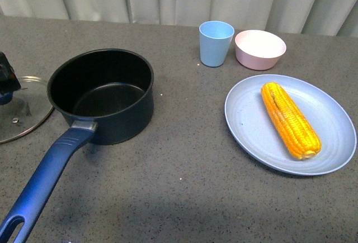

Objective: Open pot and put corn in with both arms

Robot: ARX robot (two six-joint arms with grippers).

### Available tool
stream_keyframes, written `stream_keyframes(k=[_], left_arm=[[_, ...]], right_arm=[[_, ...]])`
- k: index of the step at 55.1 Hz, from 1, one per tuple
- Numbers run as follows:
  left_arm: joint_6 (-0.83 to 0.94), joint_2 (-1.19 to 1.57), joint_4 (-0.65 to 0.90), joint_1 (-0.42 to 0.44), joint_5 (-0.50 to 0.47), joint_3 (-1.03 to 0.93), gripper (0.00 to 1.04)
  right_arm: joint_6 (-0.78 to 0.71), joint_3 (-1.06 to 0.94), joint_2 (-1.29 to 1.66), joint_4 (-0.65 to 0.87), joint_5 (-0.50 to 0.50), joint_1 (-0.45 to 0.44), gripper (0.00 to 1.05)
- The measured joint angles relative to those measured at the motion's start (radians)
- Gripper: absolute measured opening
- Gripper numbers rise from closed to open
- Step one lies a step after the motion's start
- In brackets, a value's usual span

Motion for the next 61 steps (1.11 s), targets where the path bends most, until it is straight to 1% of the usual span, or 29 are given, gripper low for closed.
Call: stream_keyframes(k=[12, 21, 23, 26, 28, 33, 37, 39, 40, 41, 45, 46, 52, 54, 56, 61], left_arm=[[-0.002, -0.275, -0.056, -0.020, -0.012, -0.113, 0.98], [-0.023, -0.484, -0.106, -0.054, -0.051, -0.224, 0.98], [-0.008, -0.508, -0.061, -0.053, 0.010, -0.256, 0.94], [0.039, -0.569, 0.052, -0.057, 0.129, -0.331, 0.84], [0.054, -0.612, 0.070, -0.063, 0.156, -0.363, 0.78], [0.078, -0.720, 0.076, -0.085, 0.166, -0.418, 0.64], [0.087, -0.785, 0.066, -0.097, 0.152, -0.460, 0.51], [0.089, -0.806, 0.057, -0.101, 0.147, -0.477, 0.46], [0.090, -0.827, 0.047, -0.106, 0.141, -0.494, 0.40], [0.090, -0.834, 0.044, -0.107, 0.140, -0.499, 0.39], [0.094, -0.893, 0.015, -0.121, 0.129, -0.537, 0.24], [0.094, -0.901, 0.011, -0.122, 0.127, -0.541, 0.22], [0.096, -0.993, -0.036, -0.136, 0.114, -0.582, 0.04], [0.100, -1.026, -0.057, -0.158, 0.070, -0.595, 0.04], [0.100, -1.051, -0.074, -0.177, 0.048, -0.604, 0.04], [0.101, -1.124, -0.123, -0.208, 0.048, -0.628, 0.04]], right_arm=[[0.000, 0.000, 0.000, 0.000, 0.000, 0.000, 0.96], [0.000, 0.000, 0.000, 0.000, 0.000, 0.000, 0.96], [0.000, 0.000, 0.000, 0.000, 0.000, 0.000, 0.96], [0.000, 0.000, 0.000, 0.000, 0.000, 0.000, 0.96], [0.000, 0.000, 0.000, 0.000, 0.001, 0.000, 0.96], [0.000, 0.000, 0.000, 0.000, 0.000, 0.000, 0.96], [0.000, 0.000, 0.000, 0.000, 0.000, 0.000, 0.96], [0.000, 0.000, 0.000, 0.000, 0.000, 0.000, 0.96], [0.000, 0.000, 0.000, 0.000, 0.001, 0.000, 0.96], [0.000, 0.000, 0.000, 0.000, 0.001, 0.000, 0.96], [0.000, 0.000, 0.000, 0.000, 0.000, 0.000, 0.96], [0.000, 0.000, 0.000, 0.000, 0.000, 0.000, 0.96], [0.000, 0.000, 0.000, 0.000, 0.000, 0.000, 0.96], [0.000, 0.000, 0.000, 0.000, 0.000, 0.000, 0.96], [0.000, 0.000, 0.000, 0.000, 0.000, 0.000, 0.96], [0.000, 0.000, 0.000, 0.000, 0.000, 0.000, 0.96]])
